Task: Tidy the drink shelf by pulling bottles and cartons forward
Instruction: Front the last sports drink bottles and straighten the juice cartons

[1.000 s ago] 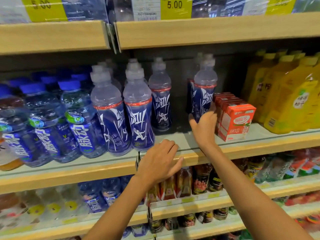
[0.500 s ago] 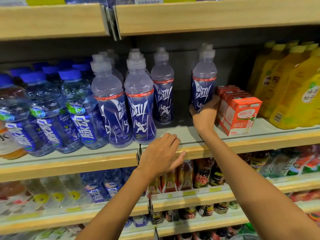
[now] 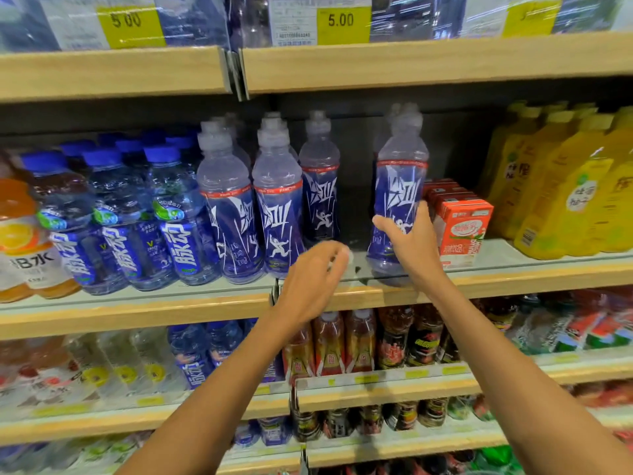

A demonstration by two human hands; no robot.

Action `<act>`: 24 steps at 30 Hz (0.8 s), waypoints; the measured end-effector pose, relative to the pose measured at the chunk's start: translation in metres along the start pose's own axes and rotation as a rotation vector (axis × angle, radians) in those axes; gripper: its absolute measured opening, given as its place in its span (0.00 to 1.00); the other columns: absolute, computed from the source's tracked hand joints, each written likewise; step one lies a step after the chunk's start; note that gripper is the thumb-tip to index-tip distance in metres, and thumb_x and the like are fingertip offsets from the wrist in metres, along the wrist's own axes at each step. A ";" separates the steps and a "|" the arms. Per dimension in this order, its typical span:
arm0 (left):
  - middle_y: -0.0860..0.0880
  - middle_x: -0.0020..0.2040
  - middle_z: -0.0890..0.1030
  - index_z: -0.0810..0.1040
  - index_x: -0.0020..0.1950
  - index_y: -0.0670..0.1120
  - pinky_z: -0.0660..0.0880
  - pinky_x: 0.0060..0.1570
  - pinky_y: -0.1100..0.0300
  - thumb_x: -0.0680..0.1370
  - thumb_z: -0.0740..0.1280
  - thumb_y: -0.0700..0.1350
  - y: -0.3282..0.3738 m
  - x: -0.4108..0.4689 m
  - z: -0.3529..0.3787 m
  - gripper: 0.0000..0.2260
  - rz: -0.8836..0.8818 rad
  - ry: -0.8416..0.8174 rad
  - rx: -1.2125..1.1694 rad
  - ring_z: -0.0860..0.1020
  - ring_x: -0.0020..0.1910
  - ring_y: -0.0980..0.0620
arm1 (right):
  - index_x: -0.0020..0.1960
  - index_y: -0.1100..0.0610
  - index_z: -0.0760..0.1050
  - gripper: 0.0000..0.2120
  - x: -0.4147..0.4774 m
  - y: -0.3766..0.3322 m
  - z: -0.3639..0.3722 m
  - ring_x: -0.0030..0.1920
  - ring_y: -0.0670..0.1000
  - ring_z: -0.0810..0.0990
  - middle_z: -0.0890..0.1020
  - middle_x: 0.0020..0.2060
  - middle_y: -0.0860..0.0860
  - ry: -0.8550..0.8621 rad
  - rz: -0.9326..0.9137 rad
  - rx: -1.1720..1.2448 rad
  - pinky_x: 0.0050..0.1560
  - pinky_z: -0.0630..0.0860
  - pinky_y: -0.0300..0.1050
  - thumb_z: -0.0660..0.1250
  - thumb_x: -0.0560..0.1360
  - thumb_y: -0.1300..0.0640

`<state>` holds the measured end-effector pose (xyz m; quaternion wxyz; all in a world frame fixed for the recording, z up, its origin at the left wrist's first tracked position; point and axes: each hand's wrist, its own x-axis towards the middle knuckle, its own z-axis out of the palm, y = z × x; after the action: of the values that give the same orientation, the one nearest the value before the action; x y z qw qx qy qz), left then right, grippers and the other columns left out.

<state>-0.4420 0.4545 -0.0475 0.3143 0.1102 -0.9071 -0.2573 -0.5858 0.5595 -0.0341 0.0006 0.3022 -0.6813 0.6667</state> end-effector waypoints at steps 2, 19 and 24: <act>0.48 0.49 0.81 0.78 0.54 0.45 0.75 0.51 0.54 0.83 0.56 0.49 0.024 0.013 -0.012 0.14 -0.139 0.090 -0.336 0.79 0.48 0.51 | 0.60 0.51 0.67 0.22 -0.018 -0.011 -0.006 0.46 0.36 0.80 0.78 0.50 0.42 -0.072 -0.011 0.045 0.42 0.76 0.31 0.73 0.71 0.51; 0.44 0.40 0.81 0.79 0.46 0.45 0.77 0.44 0.52 0.68 0.75 0.44 0.094 0.015 -0.053 0.10 -0.468 0.335 -1.056 0.80 0.39 0.45 | 0.62 0.44 0.67 0.22 -0.111 -0.040 0.012 0.53 0.42 0.81 0.81 0.53 0.39 -0.420 -0.064 0.287 0.48 0.77 0.34 0.69 0.71 0.43; 0.45 0.39 0.81 0.75 0.53 0.40 0.77 0.39 0.59 0.69 0.69 0.53 0.076 0.017 -0.074 0.19 -0.384 -0.061 -1.388 0.80 0.35 0.49 | 0.66 0.53 0.71 0.36 -0.110 -0.040 0.001 0.59 0.51 0.80 0.82 0.58 0.51 -0.703 0.407 0.718 0.53 0.79 0.45 0.63 0.67 0.30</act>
<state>-0.4119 0.4829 0.0511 0.2354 0.0356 -0.5076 -0.8281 -0.4788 0.6062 -0.0419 -0.4596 0.3503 -0.4147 0.7029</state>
